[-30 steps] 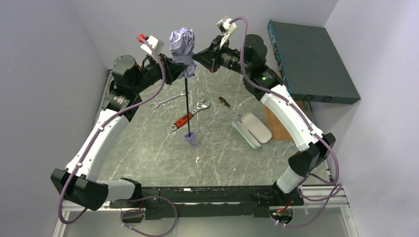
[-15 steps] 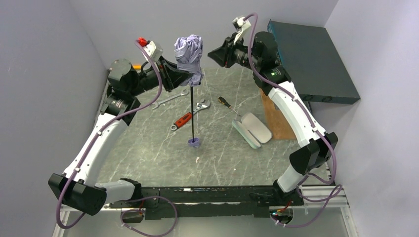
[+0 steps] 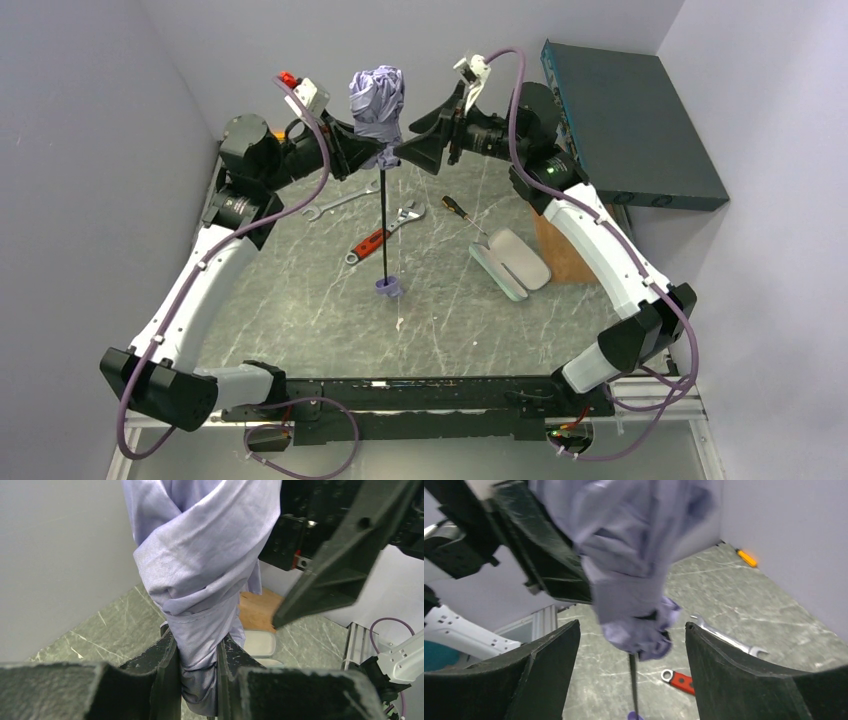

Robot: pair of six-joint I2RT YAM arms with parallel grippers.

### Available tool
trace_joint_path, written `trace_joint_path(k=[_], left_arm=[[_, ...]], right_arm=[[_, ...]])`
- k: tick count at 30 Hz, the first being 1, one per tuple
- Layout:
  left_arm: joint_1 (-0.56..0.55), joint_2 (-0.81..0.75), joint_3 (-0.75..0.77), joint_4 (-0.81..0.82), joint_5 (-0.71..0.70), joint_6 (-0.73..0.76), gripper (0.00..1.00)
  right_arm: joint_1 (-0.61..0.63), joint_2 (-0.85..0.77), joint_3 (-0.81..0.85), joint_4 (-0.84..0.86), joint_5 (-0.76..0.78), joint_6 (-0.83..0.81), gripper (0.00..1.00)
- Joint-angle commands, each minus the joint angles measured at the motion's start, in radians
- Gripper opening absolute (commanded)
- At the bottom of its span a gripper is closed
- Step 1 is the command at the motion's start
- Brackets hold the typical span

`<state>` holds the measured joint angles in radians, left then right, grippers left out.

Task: Open the umbrella

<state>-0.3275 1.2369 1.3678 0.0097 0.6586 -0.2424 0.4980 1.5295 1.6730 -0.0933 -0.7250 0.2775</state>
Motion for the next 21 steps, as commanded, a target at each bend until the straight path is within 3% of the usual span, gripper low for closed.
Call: trace_joint_path(k=[1, 5, 9, 13, 18, 21], left_arm=[[0.000, 0.009, 0.080, 0.032, -0.008, 0.021, 0.00], [0.001, 0.012, 0.075, 0.040, 0.005, 0.022, 0.00], [-0.003, 0.010, 0.073, 0.038, 0.022, 0.027, 0.00], [-0.008, 0.010, 0.075, 0.037, 0.037, 0.029, 0.00], [-0.010, 0.020, 0.095, 0.012, 0.051, 0.036, 0.00], [-0.009, 0.016, 0.091, 0.004, 0.062, 0.039, 0.00]], right_arm=[[0.034, -0.025, 0.047, 0.070, -0.006, -0.012, 0.77], [0.054, -0.024, 0.055, 0.065, 0.048, -0.045, 0.76], [0.058, -0.010, 0.069, 0.067, 0.106, -0.058, 0.65], [0.058, -0.004, 0.073, 0.097, 0.146, -0.068, 0.46], [0.055, 0.011, 0.084, 0.064, 0.168, -0.085, 0.02], [0.049, -0.002, 0.055, 0.085, 0.154, -0.109, 0.00]])
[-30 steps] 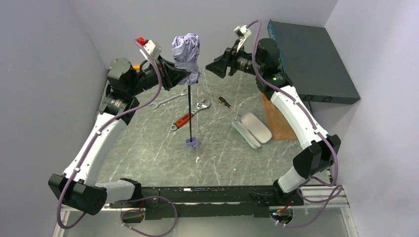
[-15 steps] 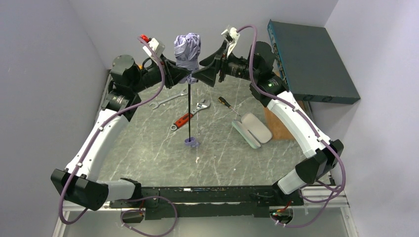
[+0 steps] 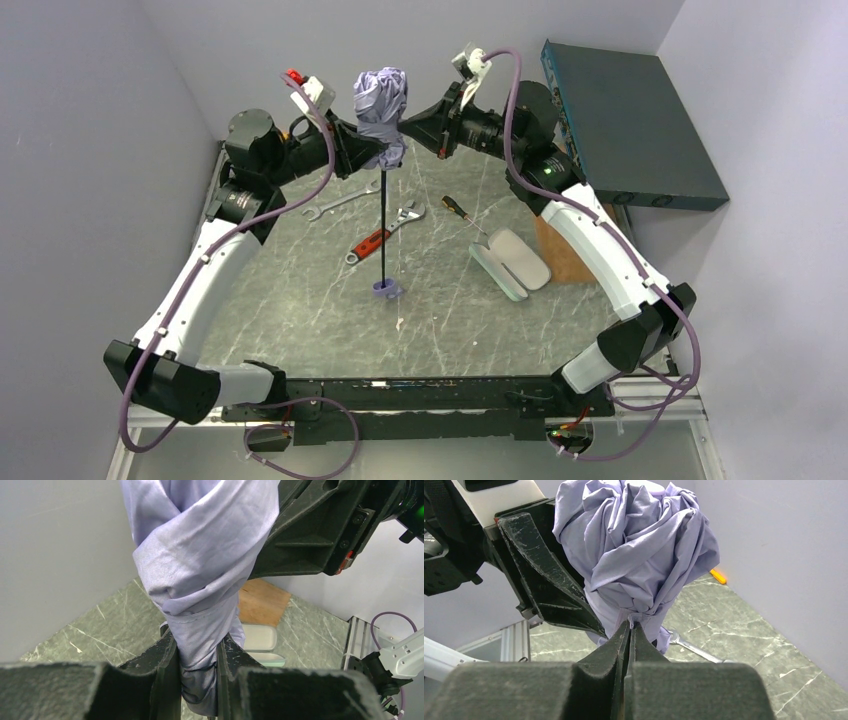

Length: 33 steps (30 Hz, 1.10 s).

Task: Open the umbrella

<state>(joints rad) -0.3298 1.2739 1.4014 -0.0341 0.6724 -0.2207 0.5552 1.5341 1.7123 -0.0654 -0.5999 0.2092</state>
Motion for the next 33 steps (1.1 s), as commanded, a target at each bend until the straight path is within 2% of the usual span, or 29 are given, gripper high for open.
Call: trace_joint_path(k=[1, 6, 11, 15, 16, 17, 18, 19, 20, 21, 23, 26, 29, 33], left_arm=[[-0.006, -0.025, 0.054, 0.052, 0.055, 0.018, 0.00], [-0.005, -0.041, 0.044, 0.087, 0.141, 0.003, 0.00], [-0.005, -0.038, 0.028, 0.212, 0.289, -0.116, 0.00], [-0.001, -0.034, 0.036, 0.230, 0.280, -0.138, 0.00], [0.002, -0.032, 0.041, 0.227, 0.272, -0.139, 0.00], [0.006, -0.029, 0.045, 0.222, 0.258, -0.148, 0.00], [0.013, -0.027, 0.048, 0.226, 0.246, -0.163, 0.00], [0.023, -0.024, 0.054, 0.225, 0.233, -0.176, 0.00], [0.036, -0.022, 0.057, 0.216, 0.216, -0.196, 0.00], [0.052, -0.022, 0.054, 0.223, 0.191, -0.226, 0.00], [0.099, -0.022, 0.031, 0.272, 0.153, -0.309, 0.00], [0.145, -0.013, 0.030, 0.297, 0.094, -0.380, 0.00], [0.147, 0.001, 0.034, 0.324, 0.061, -0.436, 0.00], [0.148, 0.024, 0.044, 0.370, 0.050, -0.464, 0.00]], right_arm=[[-0.009, -0.009, 0.011, 0.045, 0.038, -0.057, 0.00], [-0.065, 0.004, -0.004, -0.029, 0.101, -0.112, 0.00], [-0.084, 0.028, -0.041, -0.039, 0.187, -0.231, 0.00], [-0.083, 0.030, -0.025, -0.048, 0.151, -0.219, 0.00], [-0.084, 0.027, -0.027, -0.049, 0.134, -0.214, 0.08], [-0.089, 0.025, -0.022, -0.061, 0.120, -0.211, 0.28], [-0.095, 0.025, -0.017, -0.072, 0.101, -0.179, 0.56], [-0.105, 0.027, -0.011, -0.085, 0.090, -0.143, 0.73], [-0.119, 0.030, -0.004, -0.097, 0.074, -0.104, 0.85], [-0.141, 0.036, 0.001, -0.110, 0.038, -0.066, 0.93], [-0.179, 0.042, -0.008, -0.124, -0.032, -0.016, 0.99], [-0.194, 0.020, -0.047, -0.103, -0.141, 0.002, 0.98], [-0.162, 0.003, -0.087, -0.052, -0.222, 0.032, 0.97], [-0.097, 0.041, -0.063, -0.071, -0.292, 0.032, 0.97]])
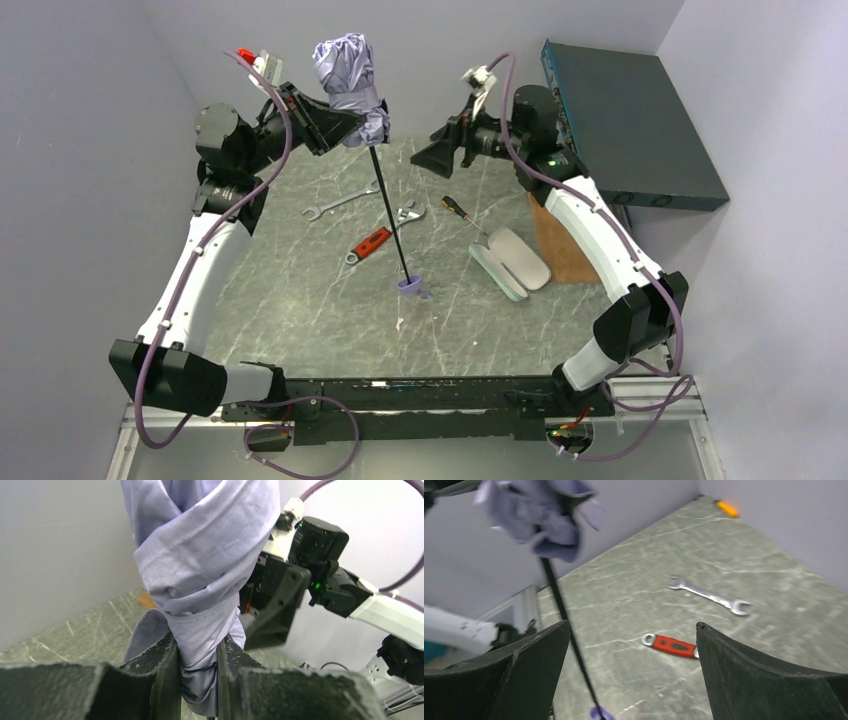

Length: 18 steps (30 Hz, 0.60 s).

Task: Open the umbrella

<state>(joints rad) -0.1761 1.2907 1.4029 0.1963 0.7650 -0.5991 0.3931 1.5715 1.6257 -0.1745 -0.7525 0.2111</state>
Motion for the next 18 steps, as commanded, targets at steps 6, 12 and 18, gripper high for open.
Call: trace_joint_path(k=[6, 12, 18], left_arm=[[-0.006, 0.031, 0.066, 0.165, -0.049, -0.097, 0.00], [0.006, 0.030, 0.071, 0.149, -0.045, -0.094, 0.00], [0.020, 0.036, 0.084, 0.132, -0.028, -0.088, 0.00]], right_arm=[[0.171, 0.083, 0.129, -0.102, -0.138, -0.161, 0.95], [0.190, 0.128, 0.140, -0.084, -0.175, -0.142, 0.72], [0.186, 0.175, 0.183, -0.117, -0.165, -0.112, 0.00]])
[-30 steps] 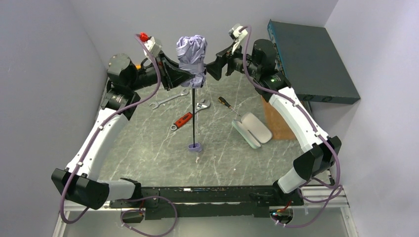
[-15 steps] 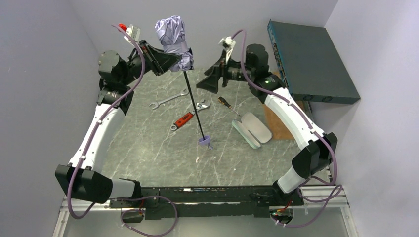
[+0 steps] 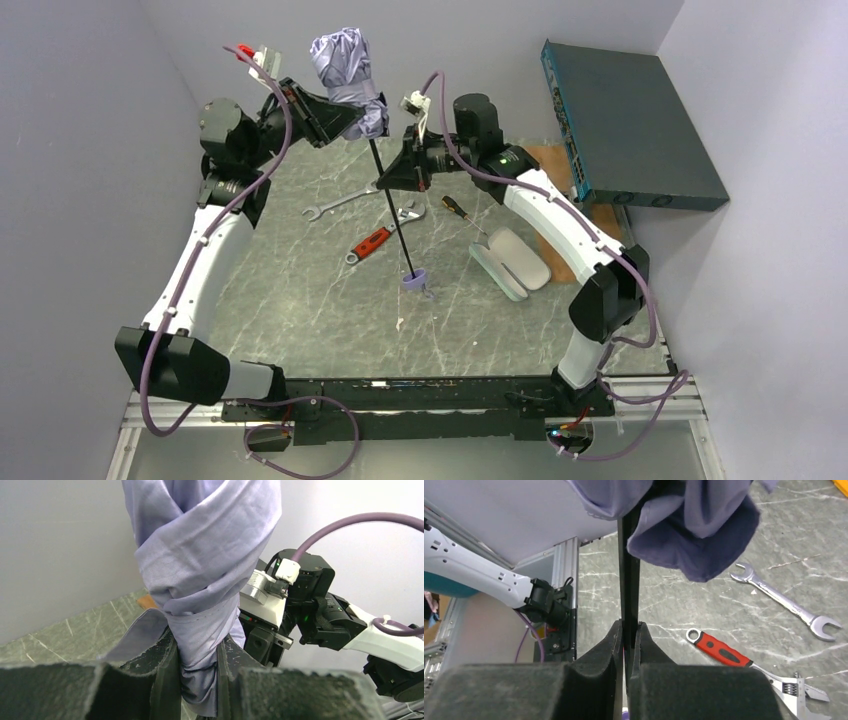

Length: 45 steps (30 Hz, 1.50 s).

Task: Open the umbrella

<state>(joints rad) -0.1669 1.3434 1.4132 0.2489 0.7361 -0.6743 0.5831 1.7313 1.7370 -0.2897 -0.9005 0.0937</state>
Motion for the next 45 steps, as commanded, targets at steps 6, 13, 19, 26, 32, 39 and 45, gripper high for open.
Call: trace_joint_path(k=[6, 13, 19, 26, 32, 39, 45], left_arm=[[0.078, -0.038, 0.055, -0.022, 0.017, 0.100, 0.81], [0.174, -0.164, 0.010, -0.328, 0.095, 1.040, 1.00], [-0.062, -0.284, -0.125, -0.636, -0.025, 2.090, 0.96], [-0.166, -0.212, -0.107, -0.674, -0.120, 2.432, 0.76], [-0.183, -0.137, -0.048, -0.772, -0.156, 2.630, 0.65], [-0.261, -0.120, -0.157, -0.595, -0.245, 2.684, 0.61], [-0.289, -0.082, -0.169, -0.548, -0.305, 2.707, 0.49]], right_arm=[[-0.092, 0.052, 0.045, 0.206, -0.135, 0.300, 0.00], [-0.126, 0.078, 0.059, 0.242, -0.218, 0.389, 0.00], [-0.125, 0.155, 0.123, 0.233, -0.321, 0.440, 0.00], [-0.116, 0.187, 0.164, 0.156, -0.372, 0.404, 0.00], [-0.102, 0.178, 0.176, 0.055, -0.378, 0.305, 0.00], [-0.098, 0.192, 0.208, -0.006, -0.374, 0.270, 0.00], [-0.092, 0.201, 0.236, -0.031, -0.382, 0.249, 0.00]])
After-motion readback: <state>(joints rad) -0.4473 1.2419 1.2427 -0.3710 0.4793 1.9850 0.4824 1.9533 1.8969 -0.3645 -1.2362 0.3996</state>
